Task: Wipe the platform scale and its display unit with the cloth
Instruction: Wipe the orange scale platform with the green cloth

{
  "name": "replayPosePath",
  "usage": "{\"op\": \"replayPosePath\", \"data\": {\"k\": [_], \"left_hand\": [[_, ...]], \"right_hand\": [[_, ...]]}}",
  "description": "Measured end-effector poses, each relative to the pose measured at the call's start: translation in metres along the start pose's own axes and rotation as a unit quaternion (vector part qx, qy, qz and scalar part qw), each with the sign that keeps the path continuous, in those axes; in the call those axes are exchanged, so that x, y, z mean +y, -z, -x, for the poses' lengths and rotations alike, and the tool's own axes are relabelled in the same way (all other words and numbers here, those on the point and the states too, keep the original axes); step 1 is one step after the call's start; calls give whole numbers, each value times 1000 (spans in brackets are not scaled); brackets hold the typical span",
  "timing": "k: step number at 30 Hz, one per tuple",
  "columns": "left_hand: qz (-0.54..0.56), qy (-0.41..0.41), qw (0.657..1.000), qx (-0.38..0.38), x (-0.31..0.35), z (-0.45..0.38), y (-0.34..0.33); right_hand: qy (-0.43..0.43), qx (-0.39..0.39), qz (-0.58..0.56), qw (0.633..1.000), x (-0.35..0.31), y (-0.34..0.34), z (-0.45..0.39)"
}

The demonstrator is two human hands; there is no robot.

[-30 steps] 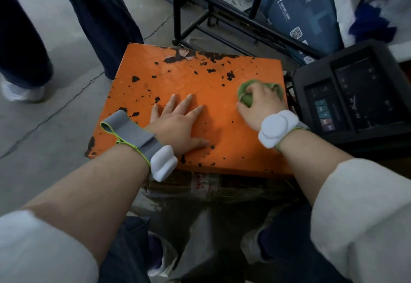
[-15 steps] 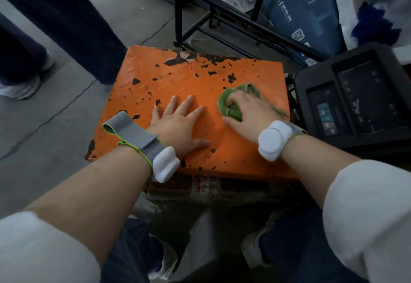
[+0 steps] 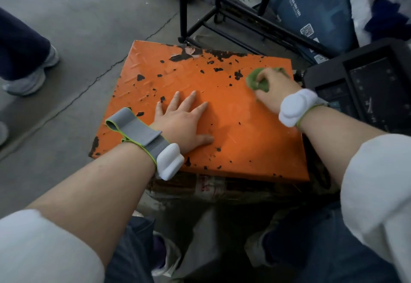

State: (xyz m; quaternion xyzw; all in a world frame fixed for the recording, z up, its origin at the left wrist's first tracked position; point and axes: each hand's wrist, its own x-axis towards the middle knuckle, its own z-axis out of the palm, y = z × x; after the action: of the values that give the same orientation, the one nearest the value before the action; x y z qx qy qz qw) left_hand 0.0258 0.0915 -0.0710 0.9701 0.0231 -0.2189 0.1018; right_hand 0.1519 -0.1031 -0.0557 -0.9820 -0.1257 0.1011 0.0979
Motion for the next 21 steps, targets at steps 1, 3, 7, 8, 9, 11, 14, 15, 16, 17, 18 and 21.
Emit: {"op": "replayPosePath", "data": {"k": [1, 3, 7, 8, 9, 11, 14, 15, 16, 17, 18, 21], "left_hand": [[-1, 0, 1000, 0, 0, 0, 0], [1, 0, 1000, 0, 0, -2, -1], [5, -1, 1000, 3, 5, -6, 1], [7, -2, 1000, 4, 6, -6, 2], [10, -3, 1000, 6, 7, -5, 3], [8, -4, 1000, 5, 8, -5, 3], [6, -5, 1000, 2, 7, -5, 2], [6, -6, 1000, 3, 7, -5, 2], [4, -9, 1000, 1, 9, -6, 2], [4, -9, 1000, 3, 9, -7, 2], [5, -11, 1000, 4, 10, -8, 2], [7, -12, 1000, 5, 11, -12, 3]], "right_hand": [[-45, 21, -21, 999, 6, 2, -7], [-68, 54, -29, 996, 4, -3, -12], [116, -11, 13, 993, -24, -18, 9], [152, -34, 27, 987, -28, -18, 15], [168, -45, 41, 984, -26, -14, 16], [140, -35, 56, 988, -13, -9, 10], [-3, 46, -15, 999, 6, -8, -11], [-40, 67, -39, 996, 6, -8, -15], [-54, 69, -45, 995, 4, -11, -17], [-36, 58, -33, 997, -2, -15, -17], [10, 37, -13, 999, -9, -20, -15], [150, -19, 52, 987, -20, -25, -4]]}}
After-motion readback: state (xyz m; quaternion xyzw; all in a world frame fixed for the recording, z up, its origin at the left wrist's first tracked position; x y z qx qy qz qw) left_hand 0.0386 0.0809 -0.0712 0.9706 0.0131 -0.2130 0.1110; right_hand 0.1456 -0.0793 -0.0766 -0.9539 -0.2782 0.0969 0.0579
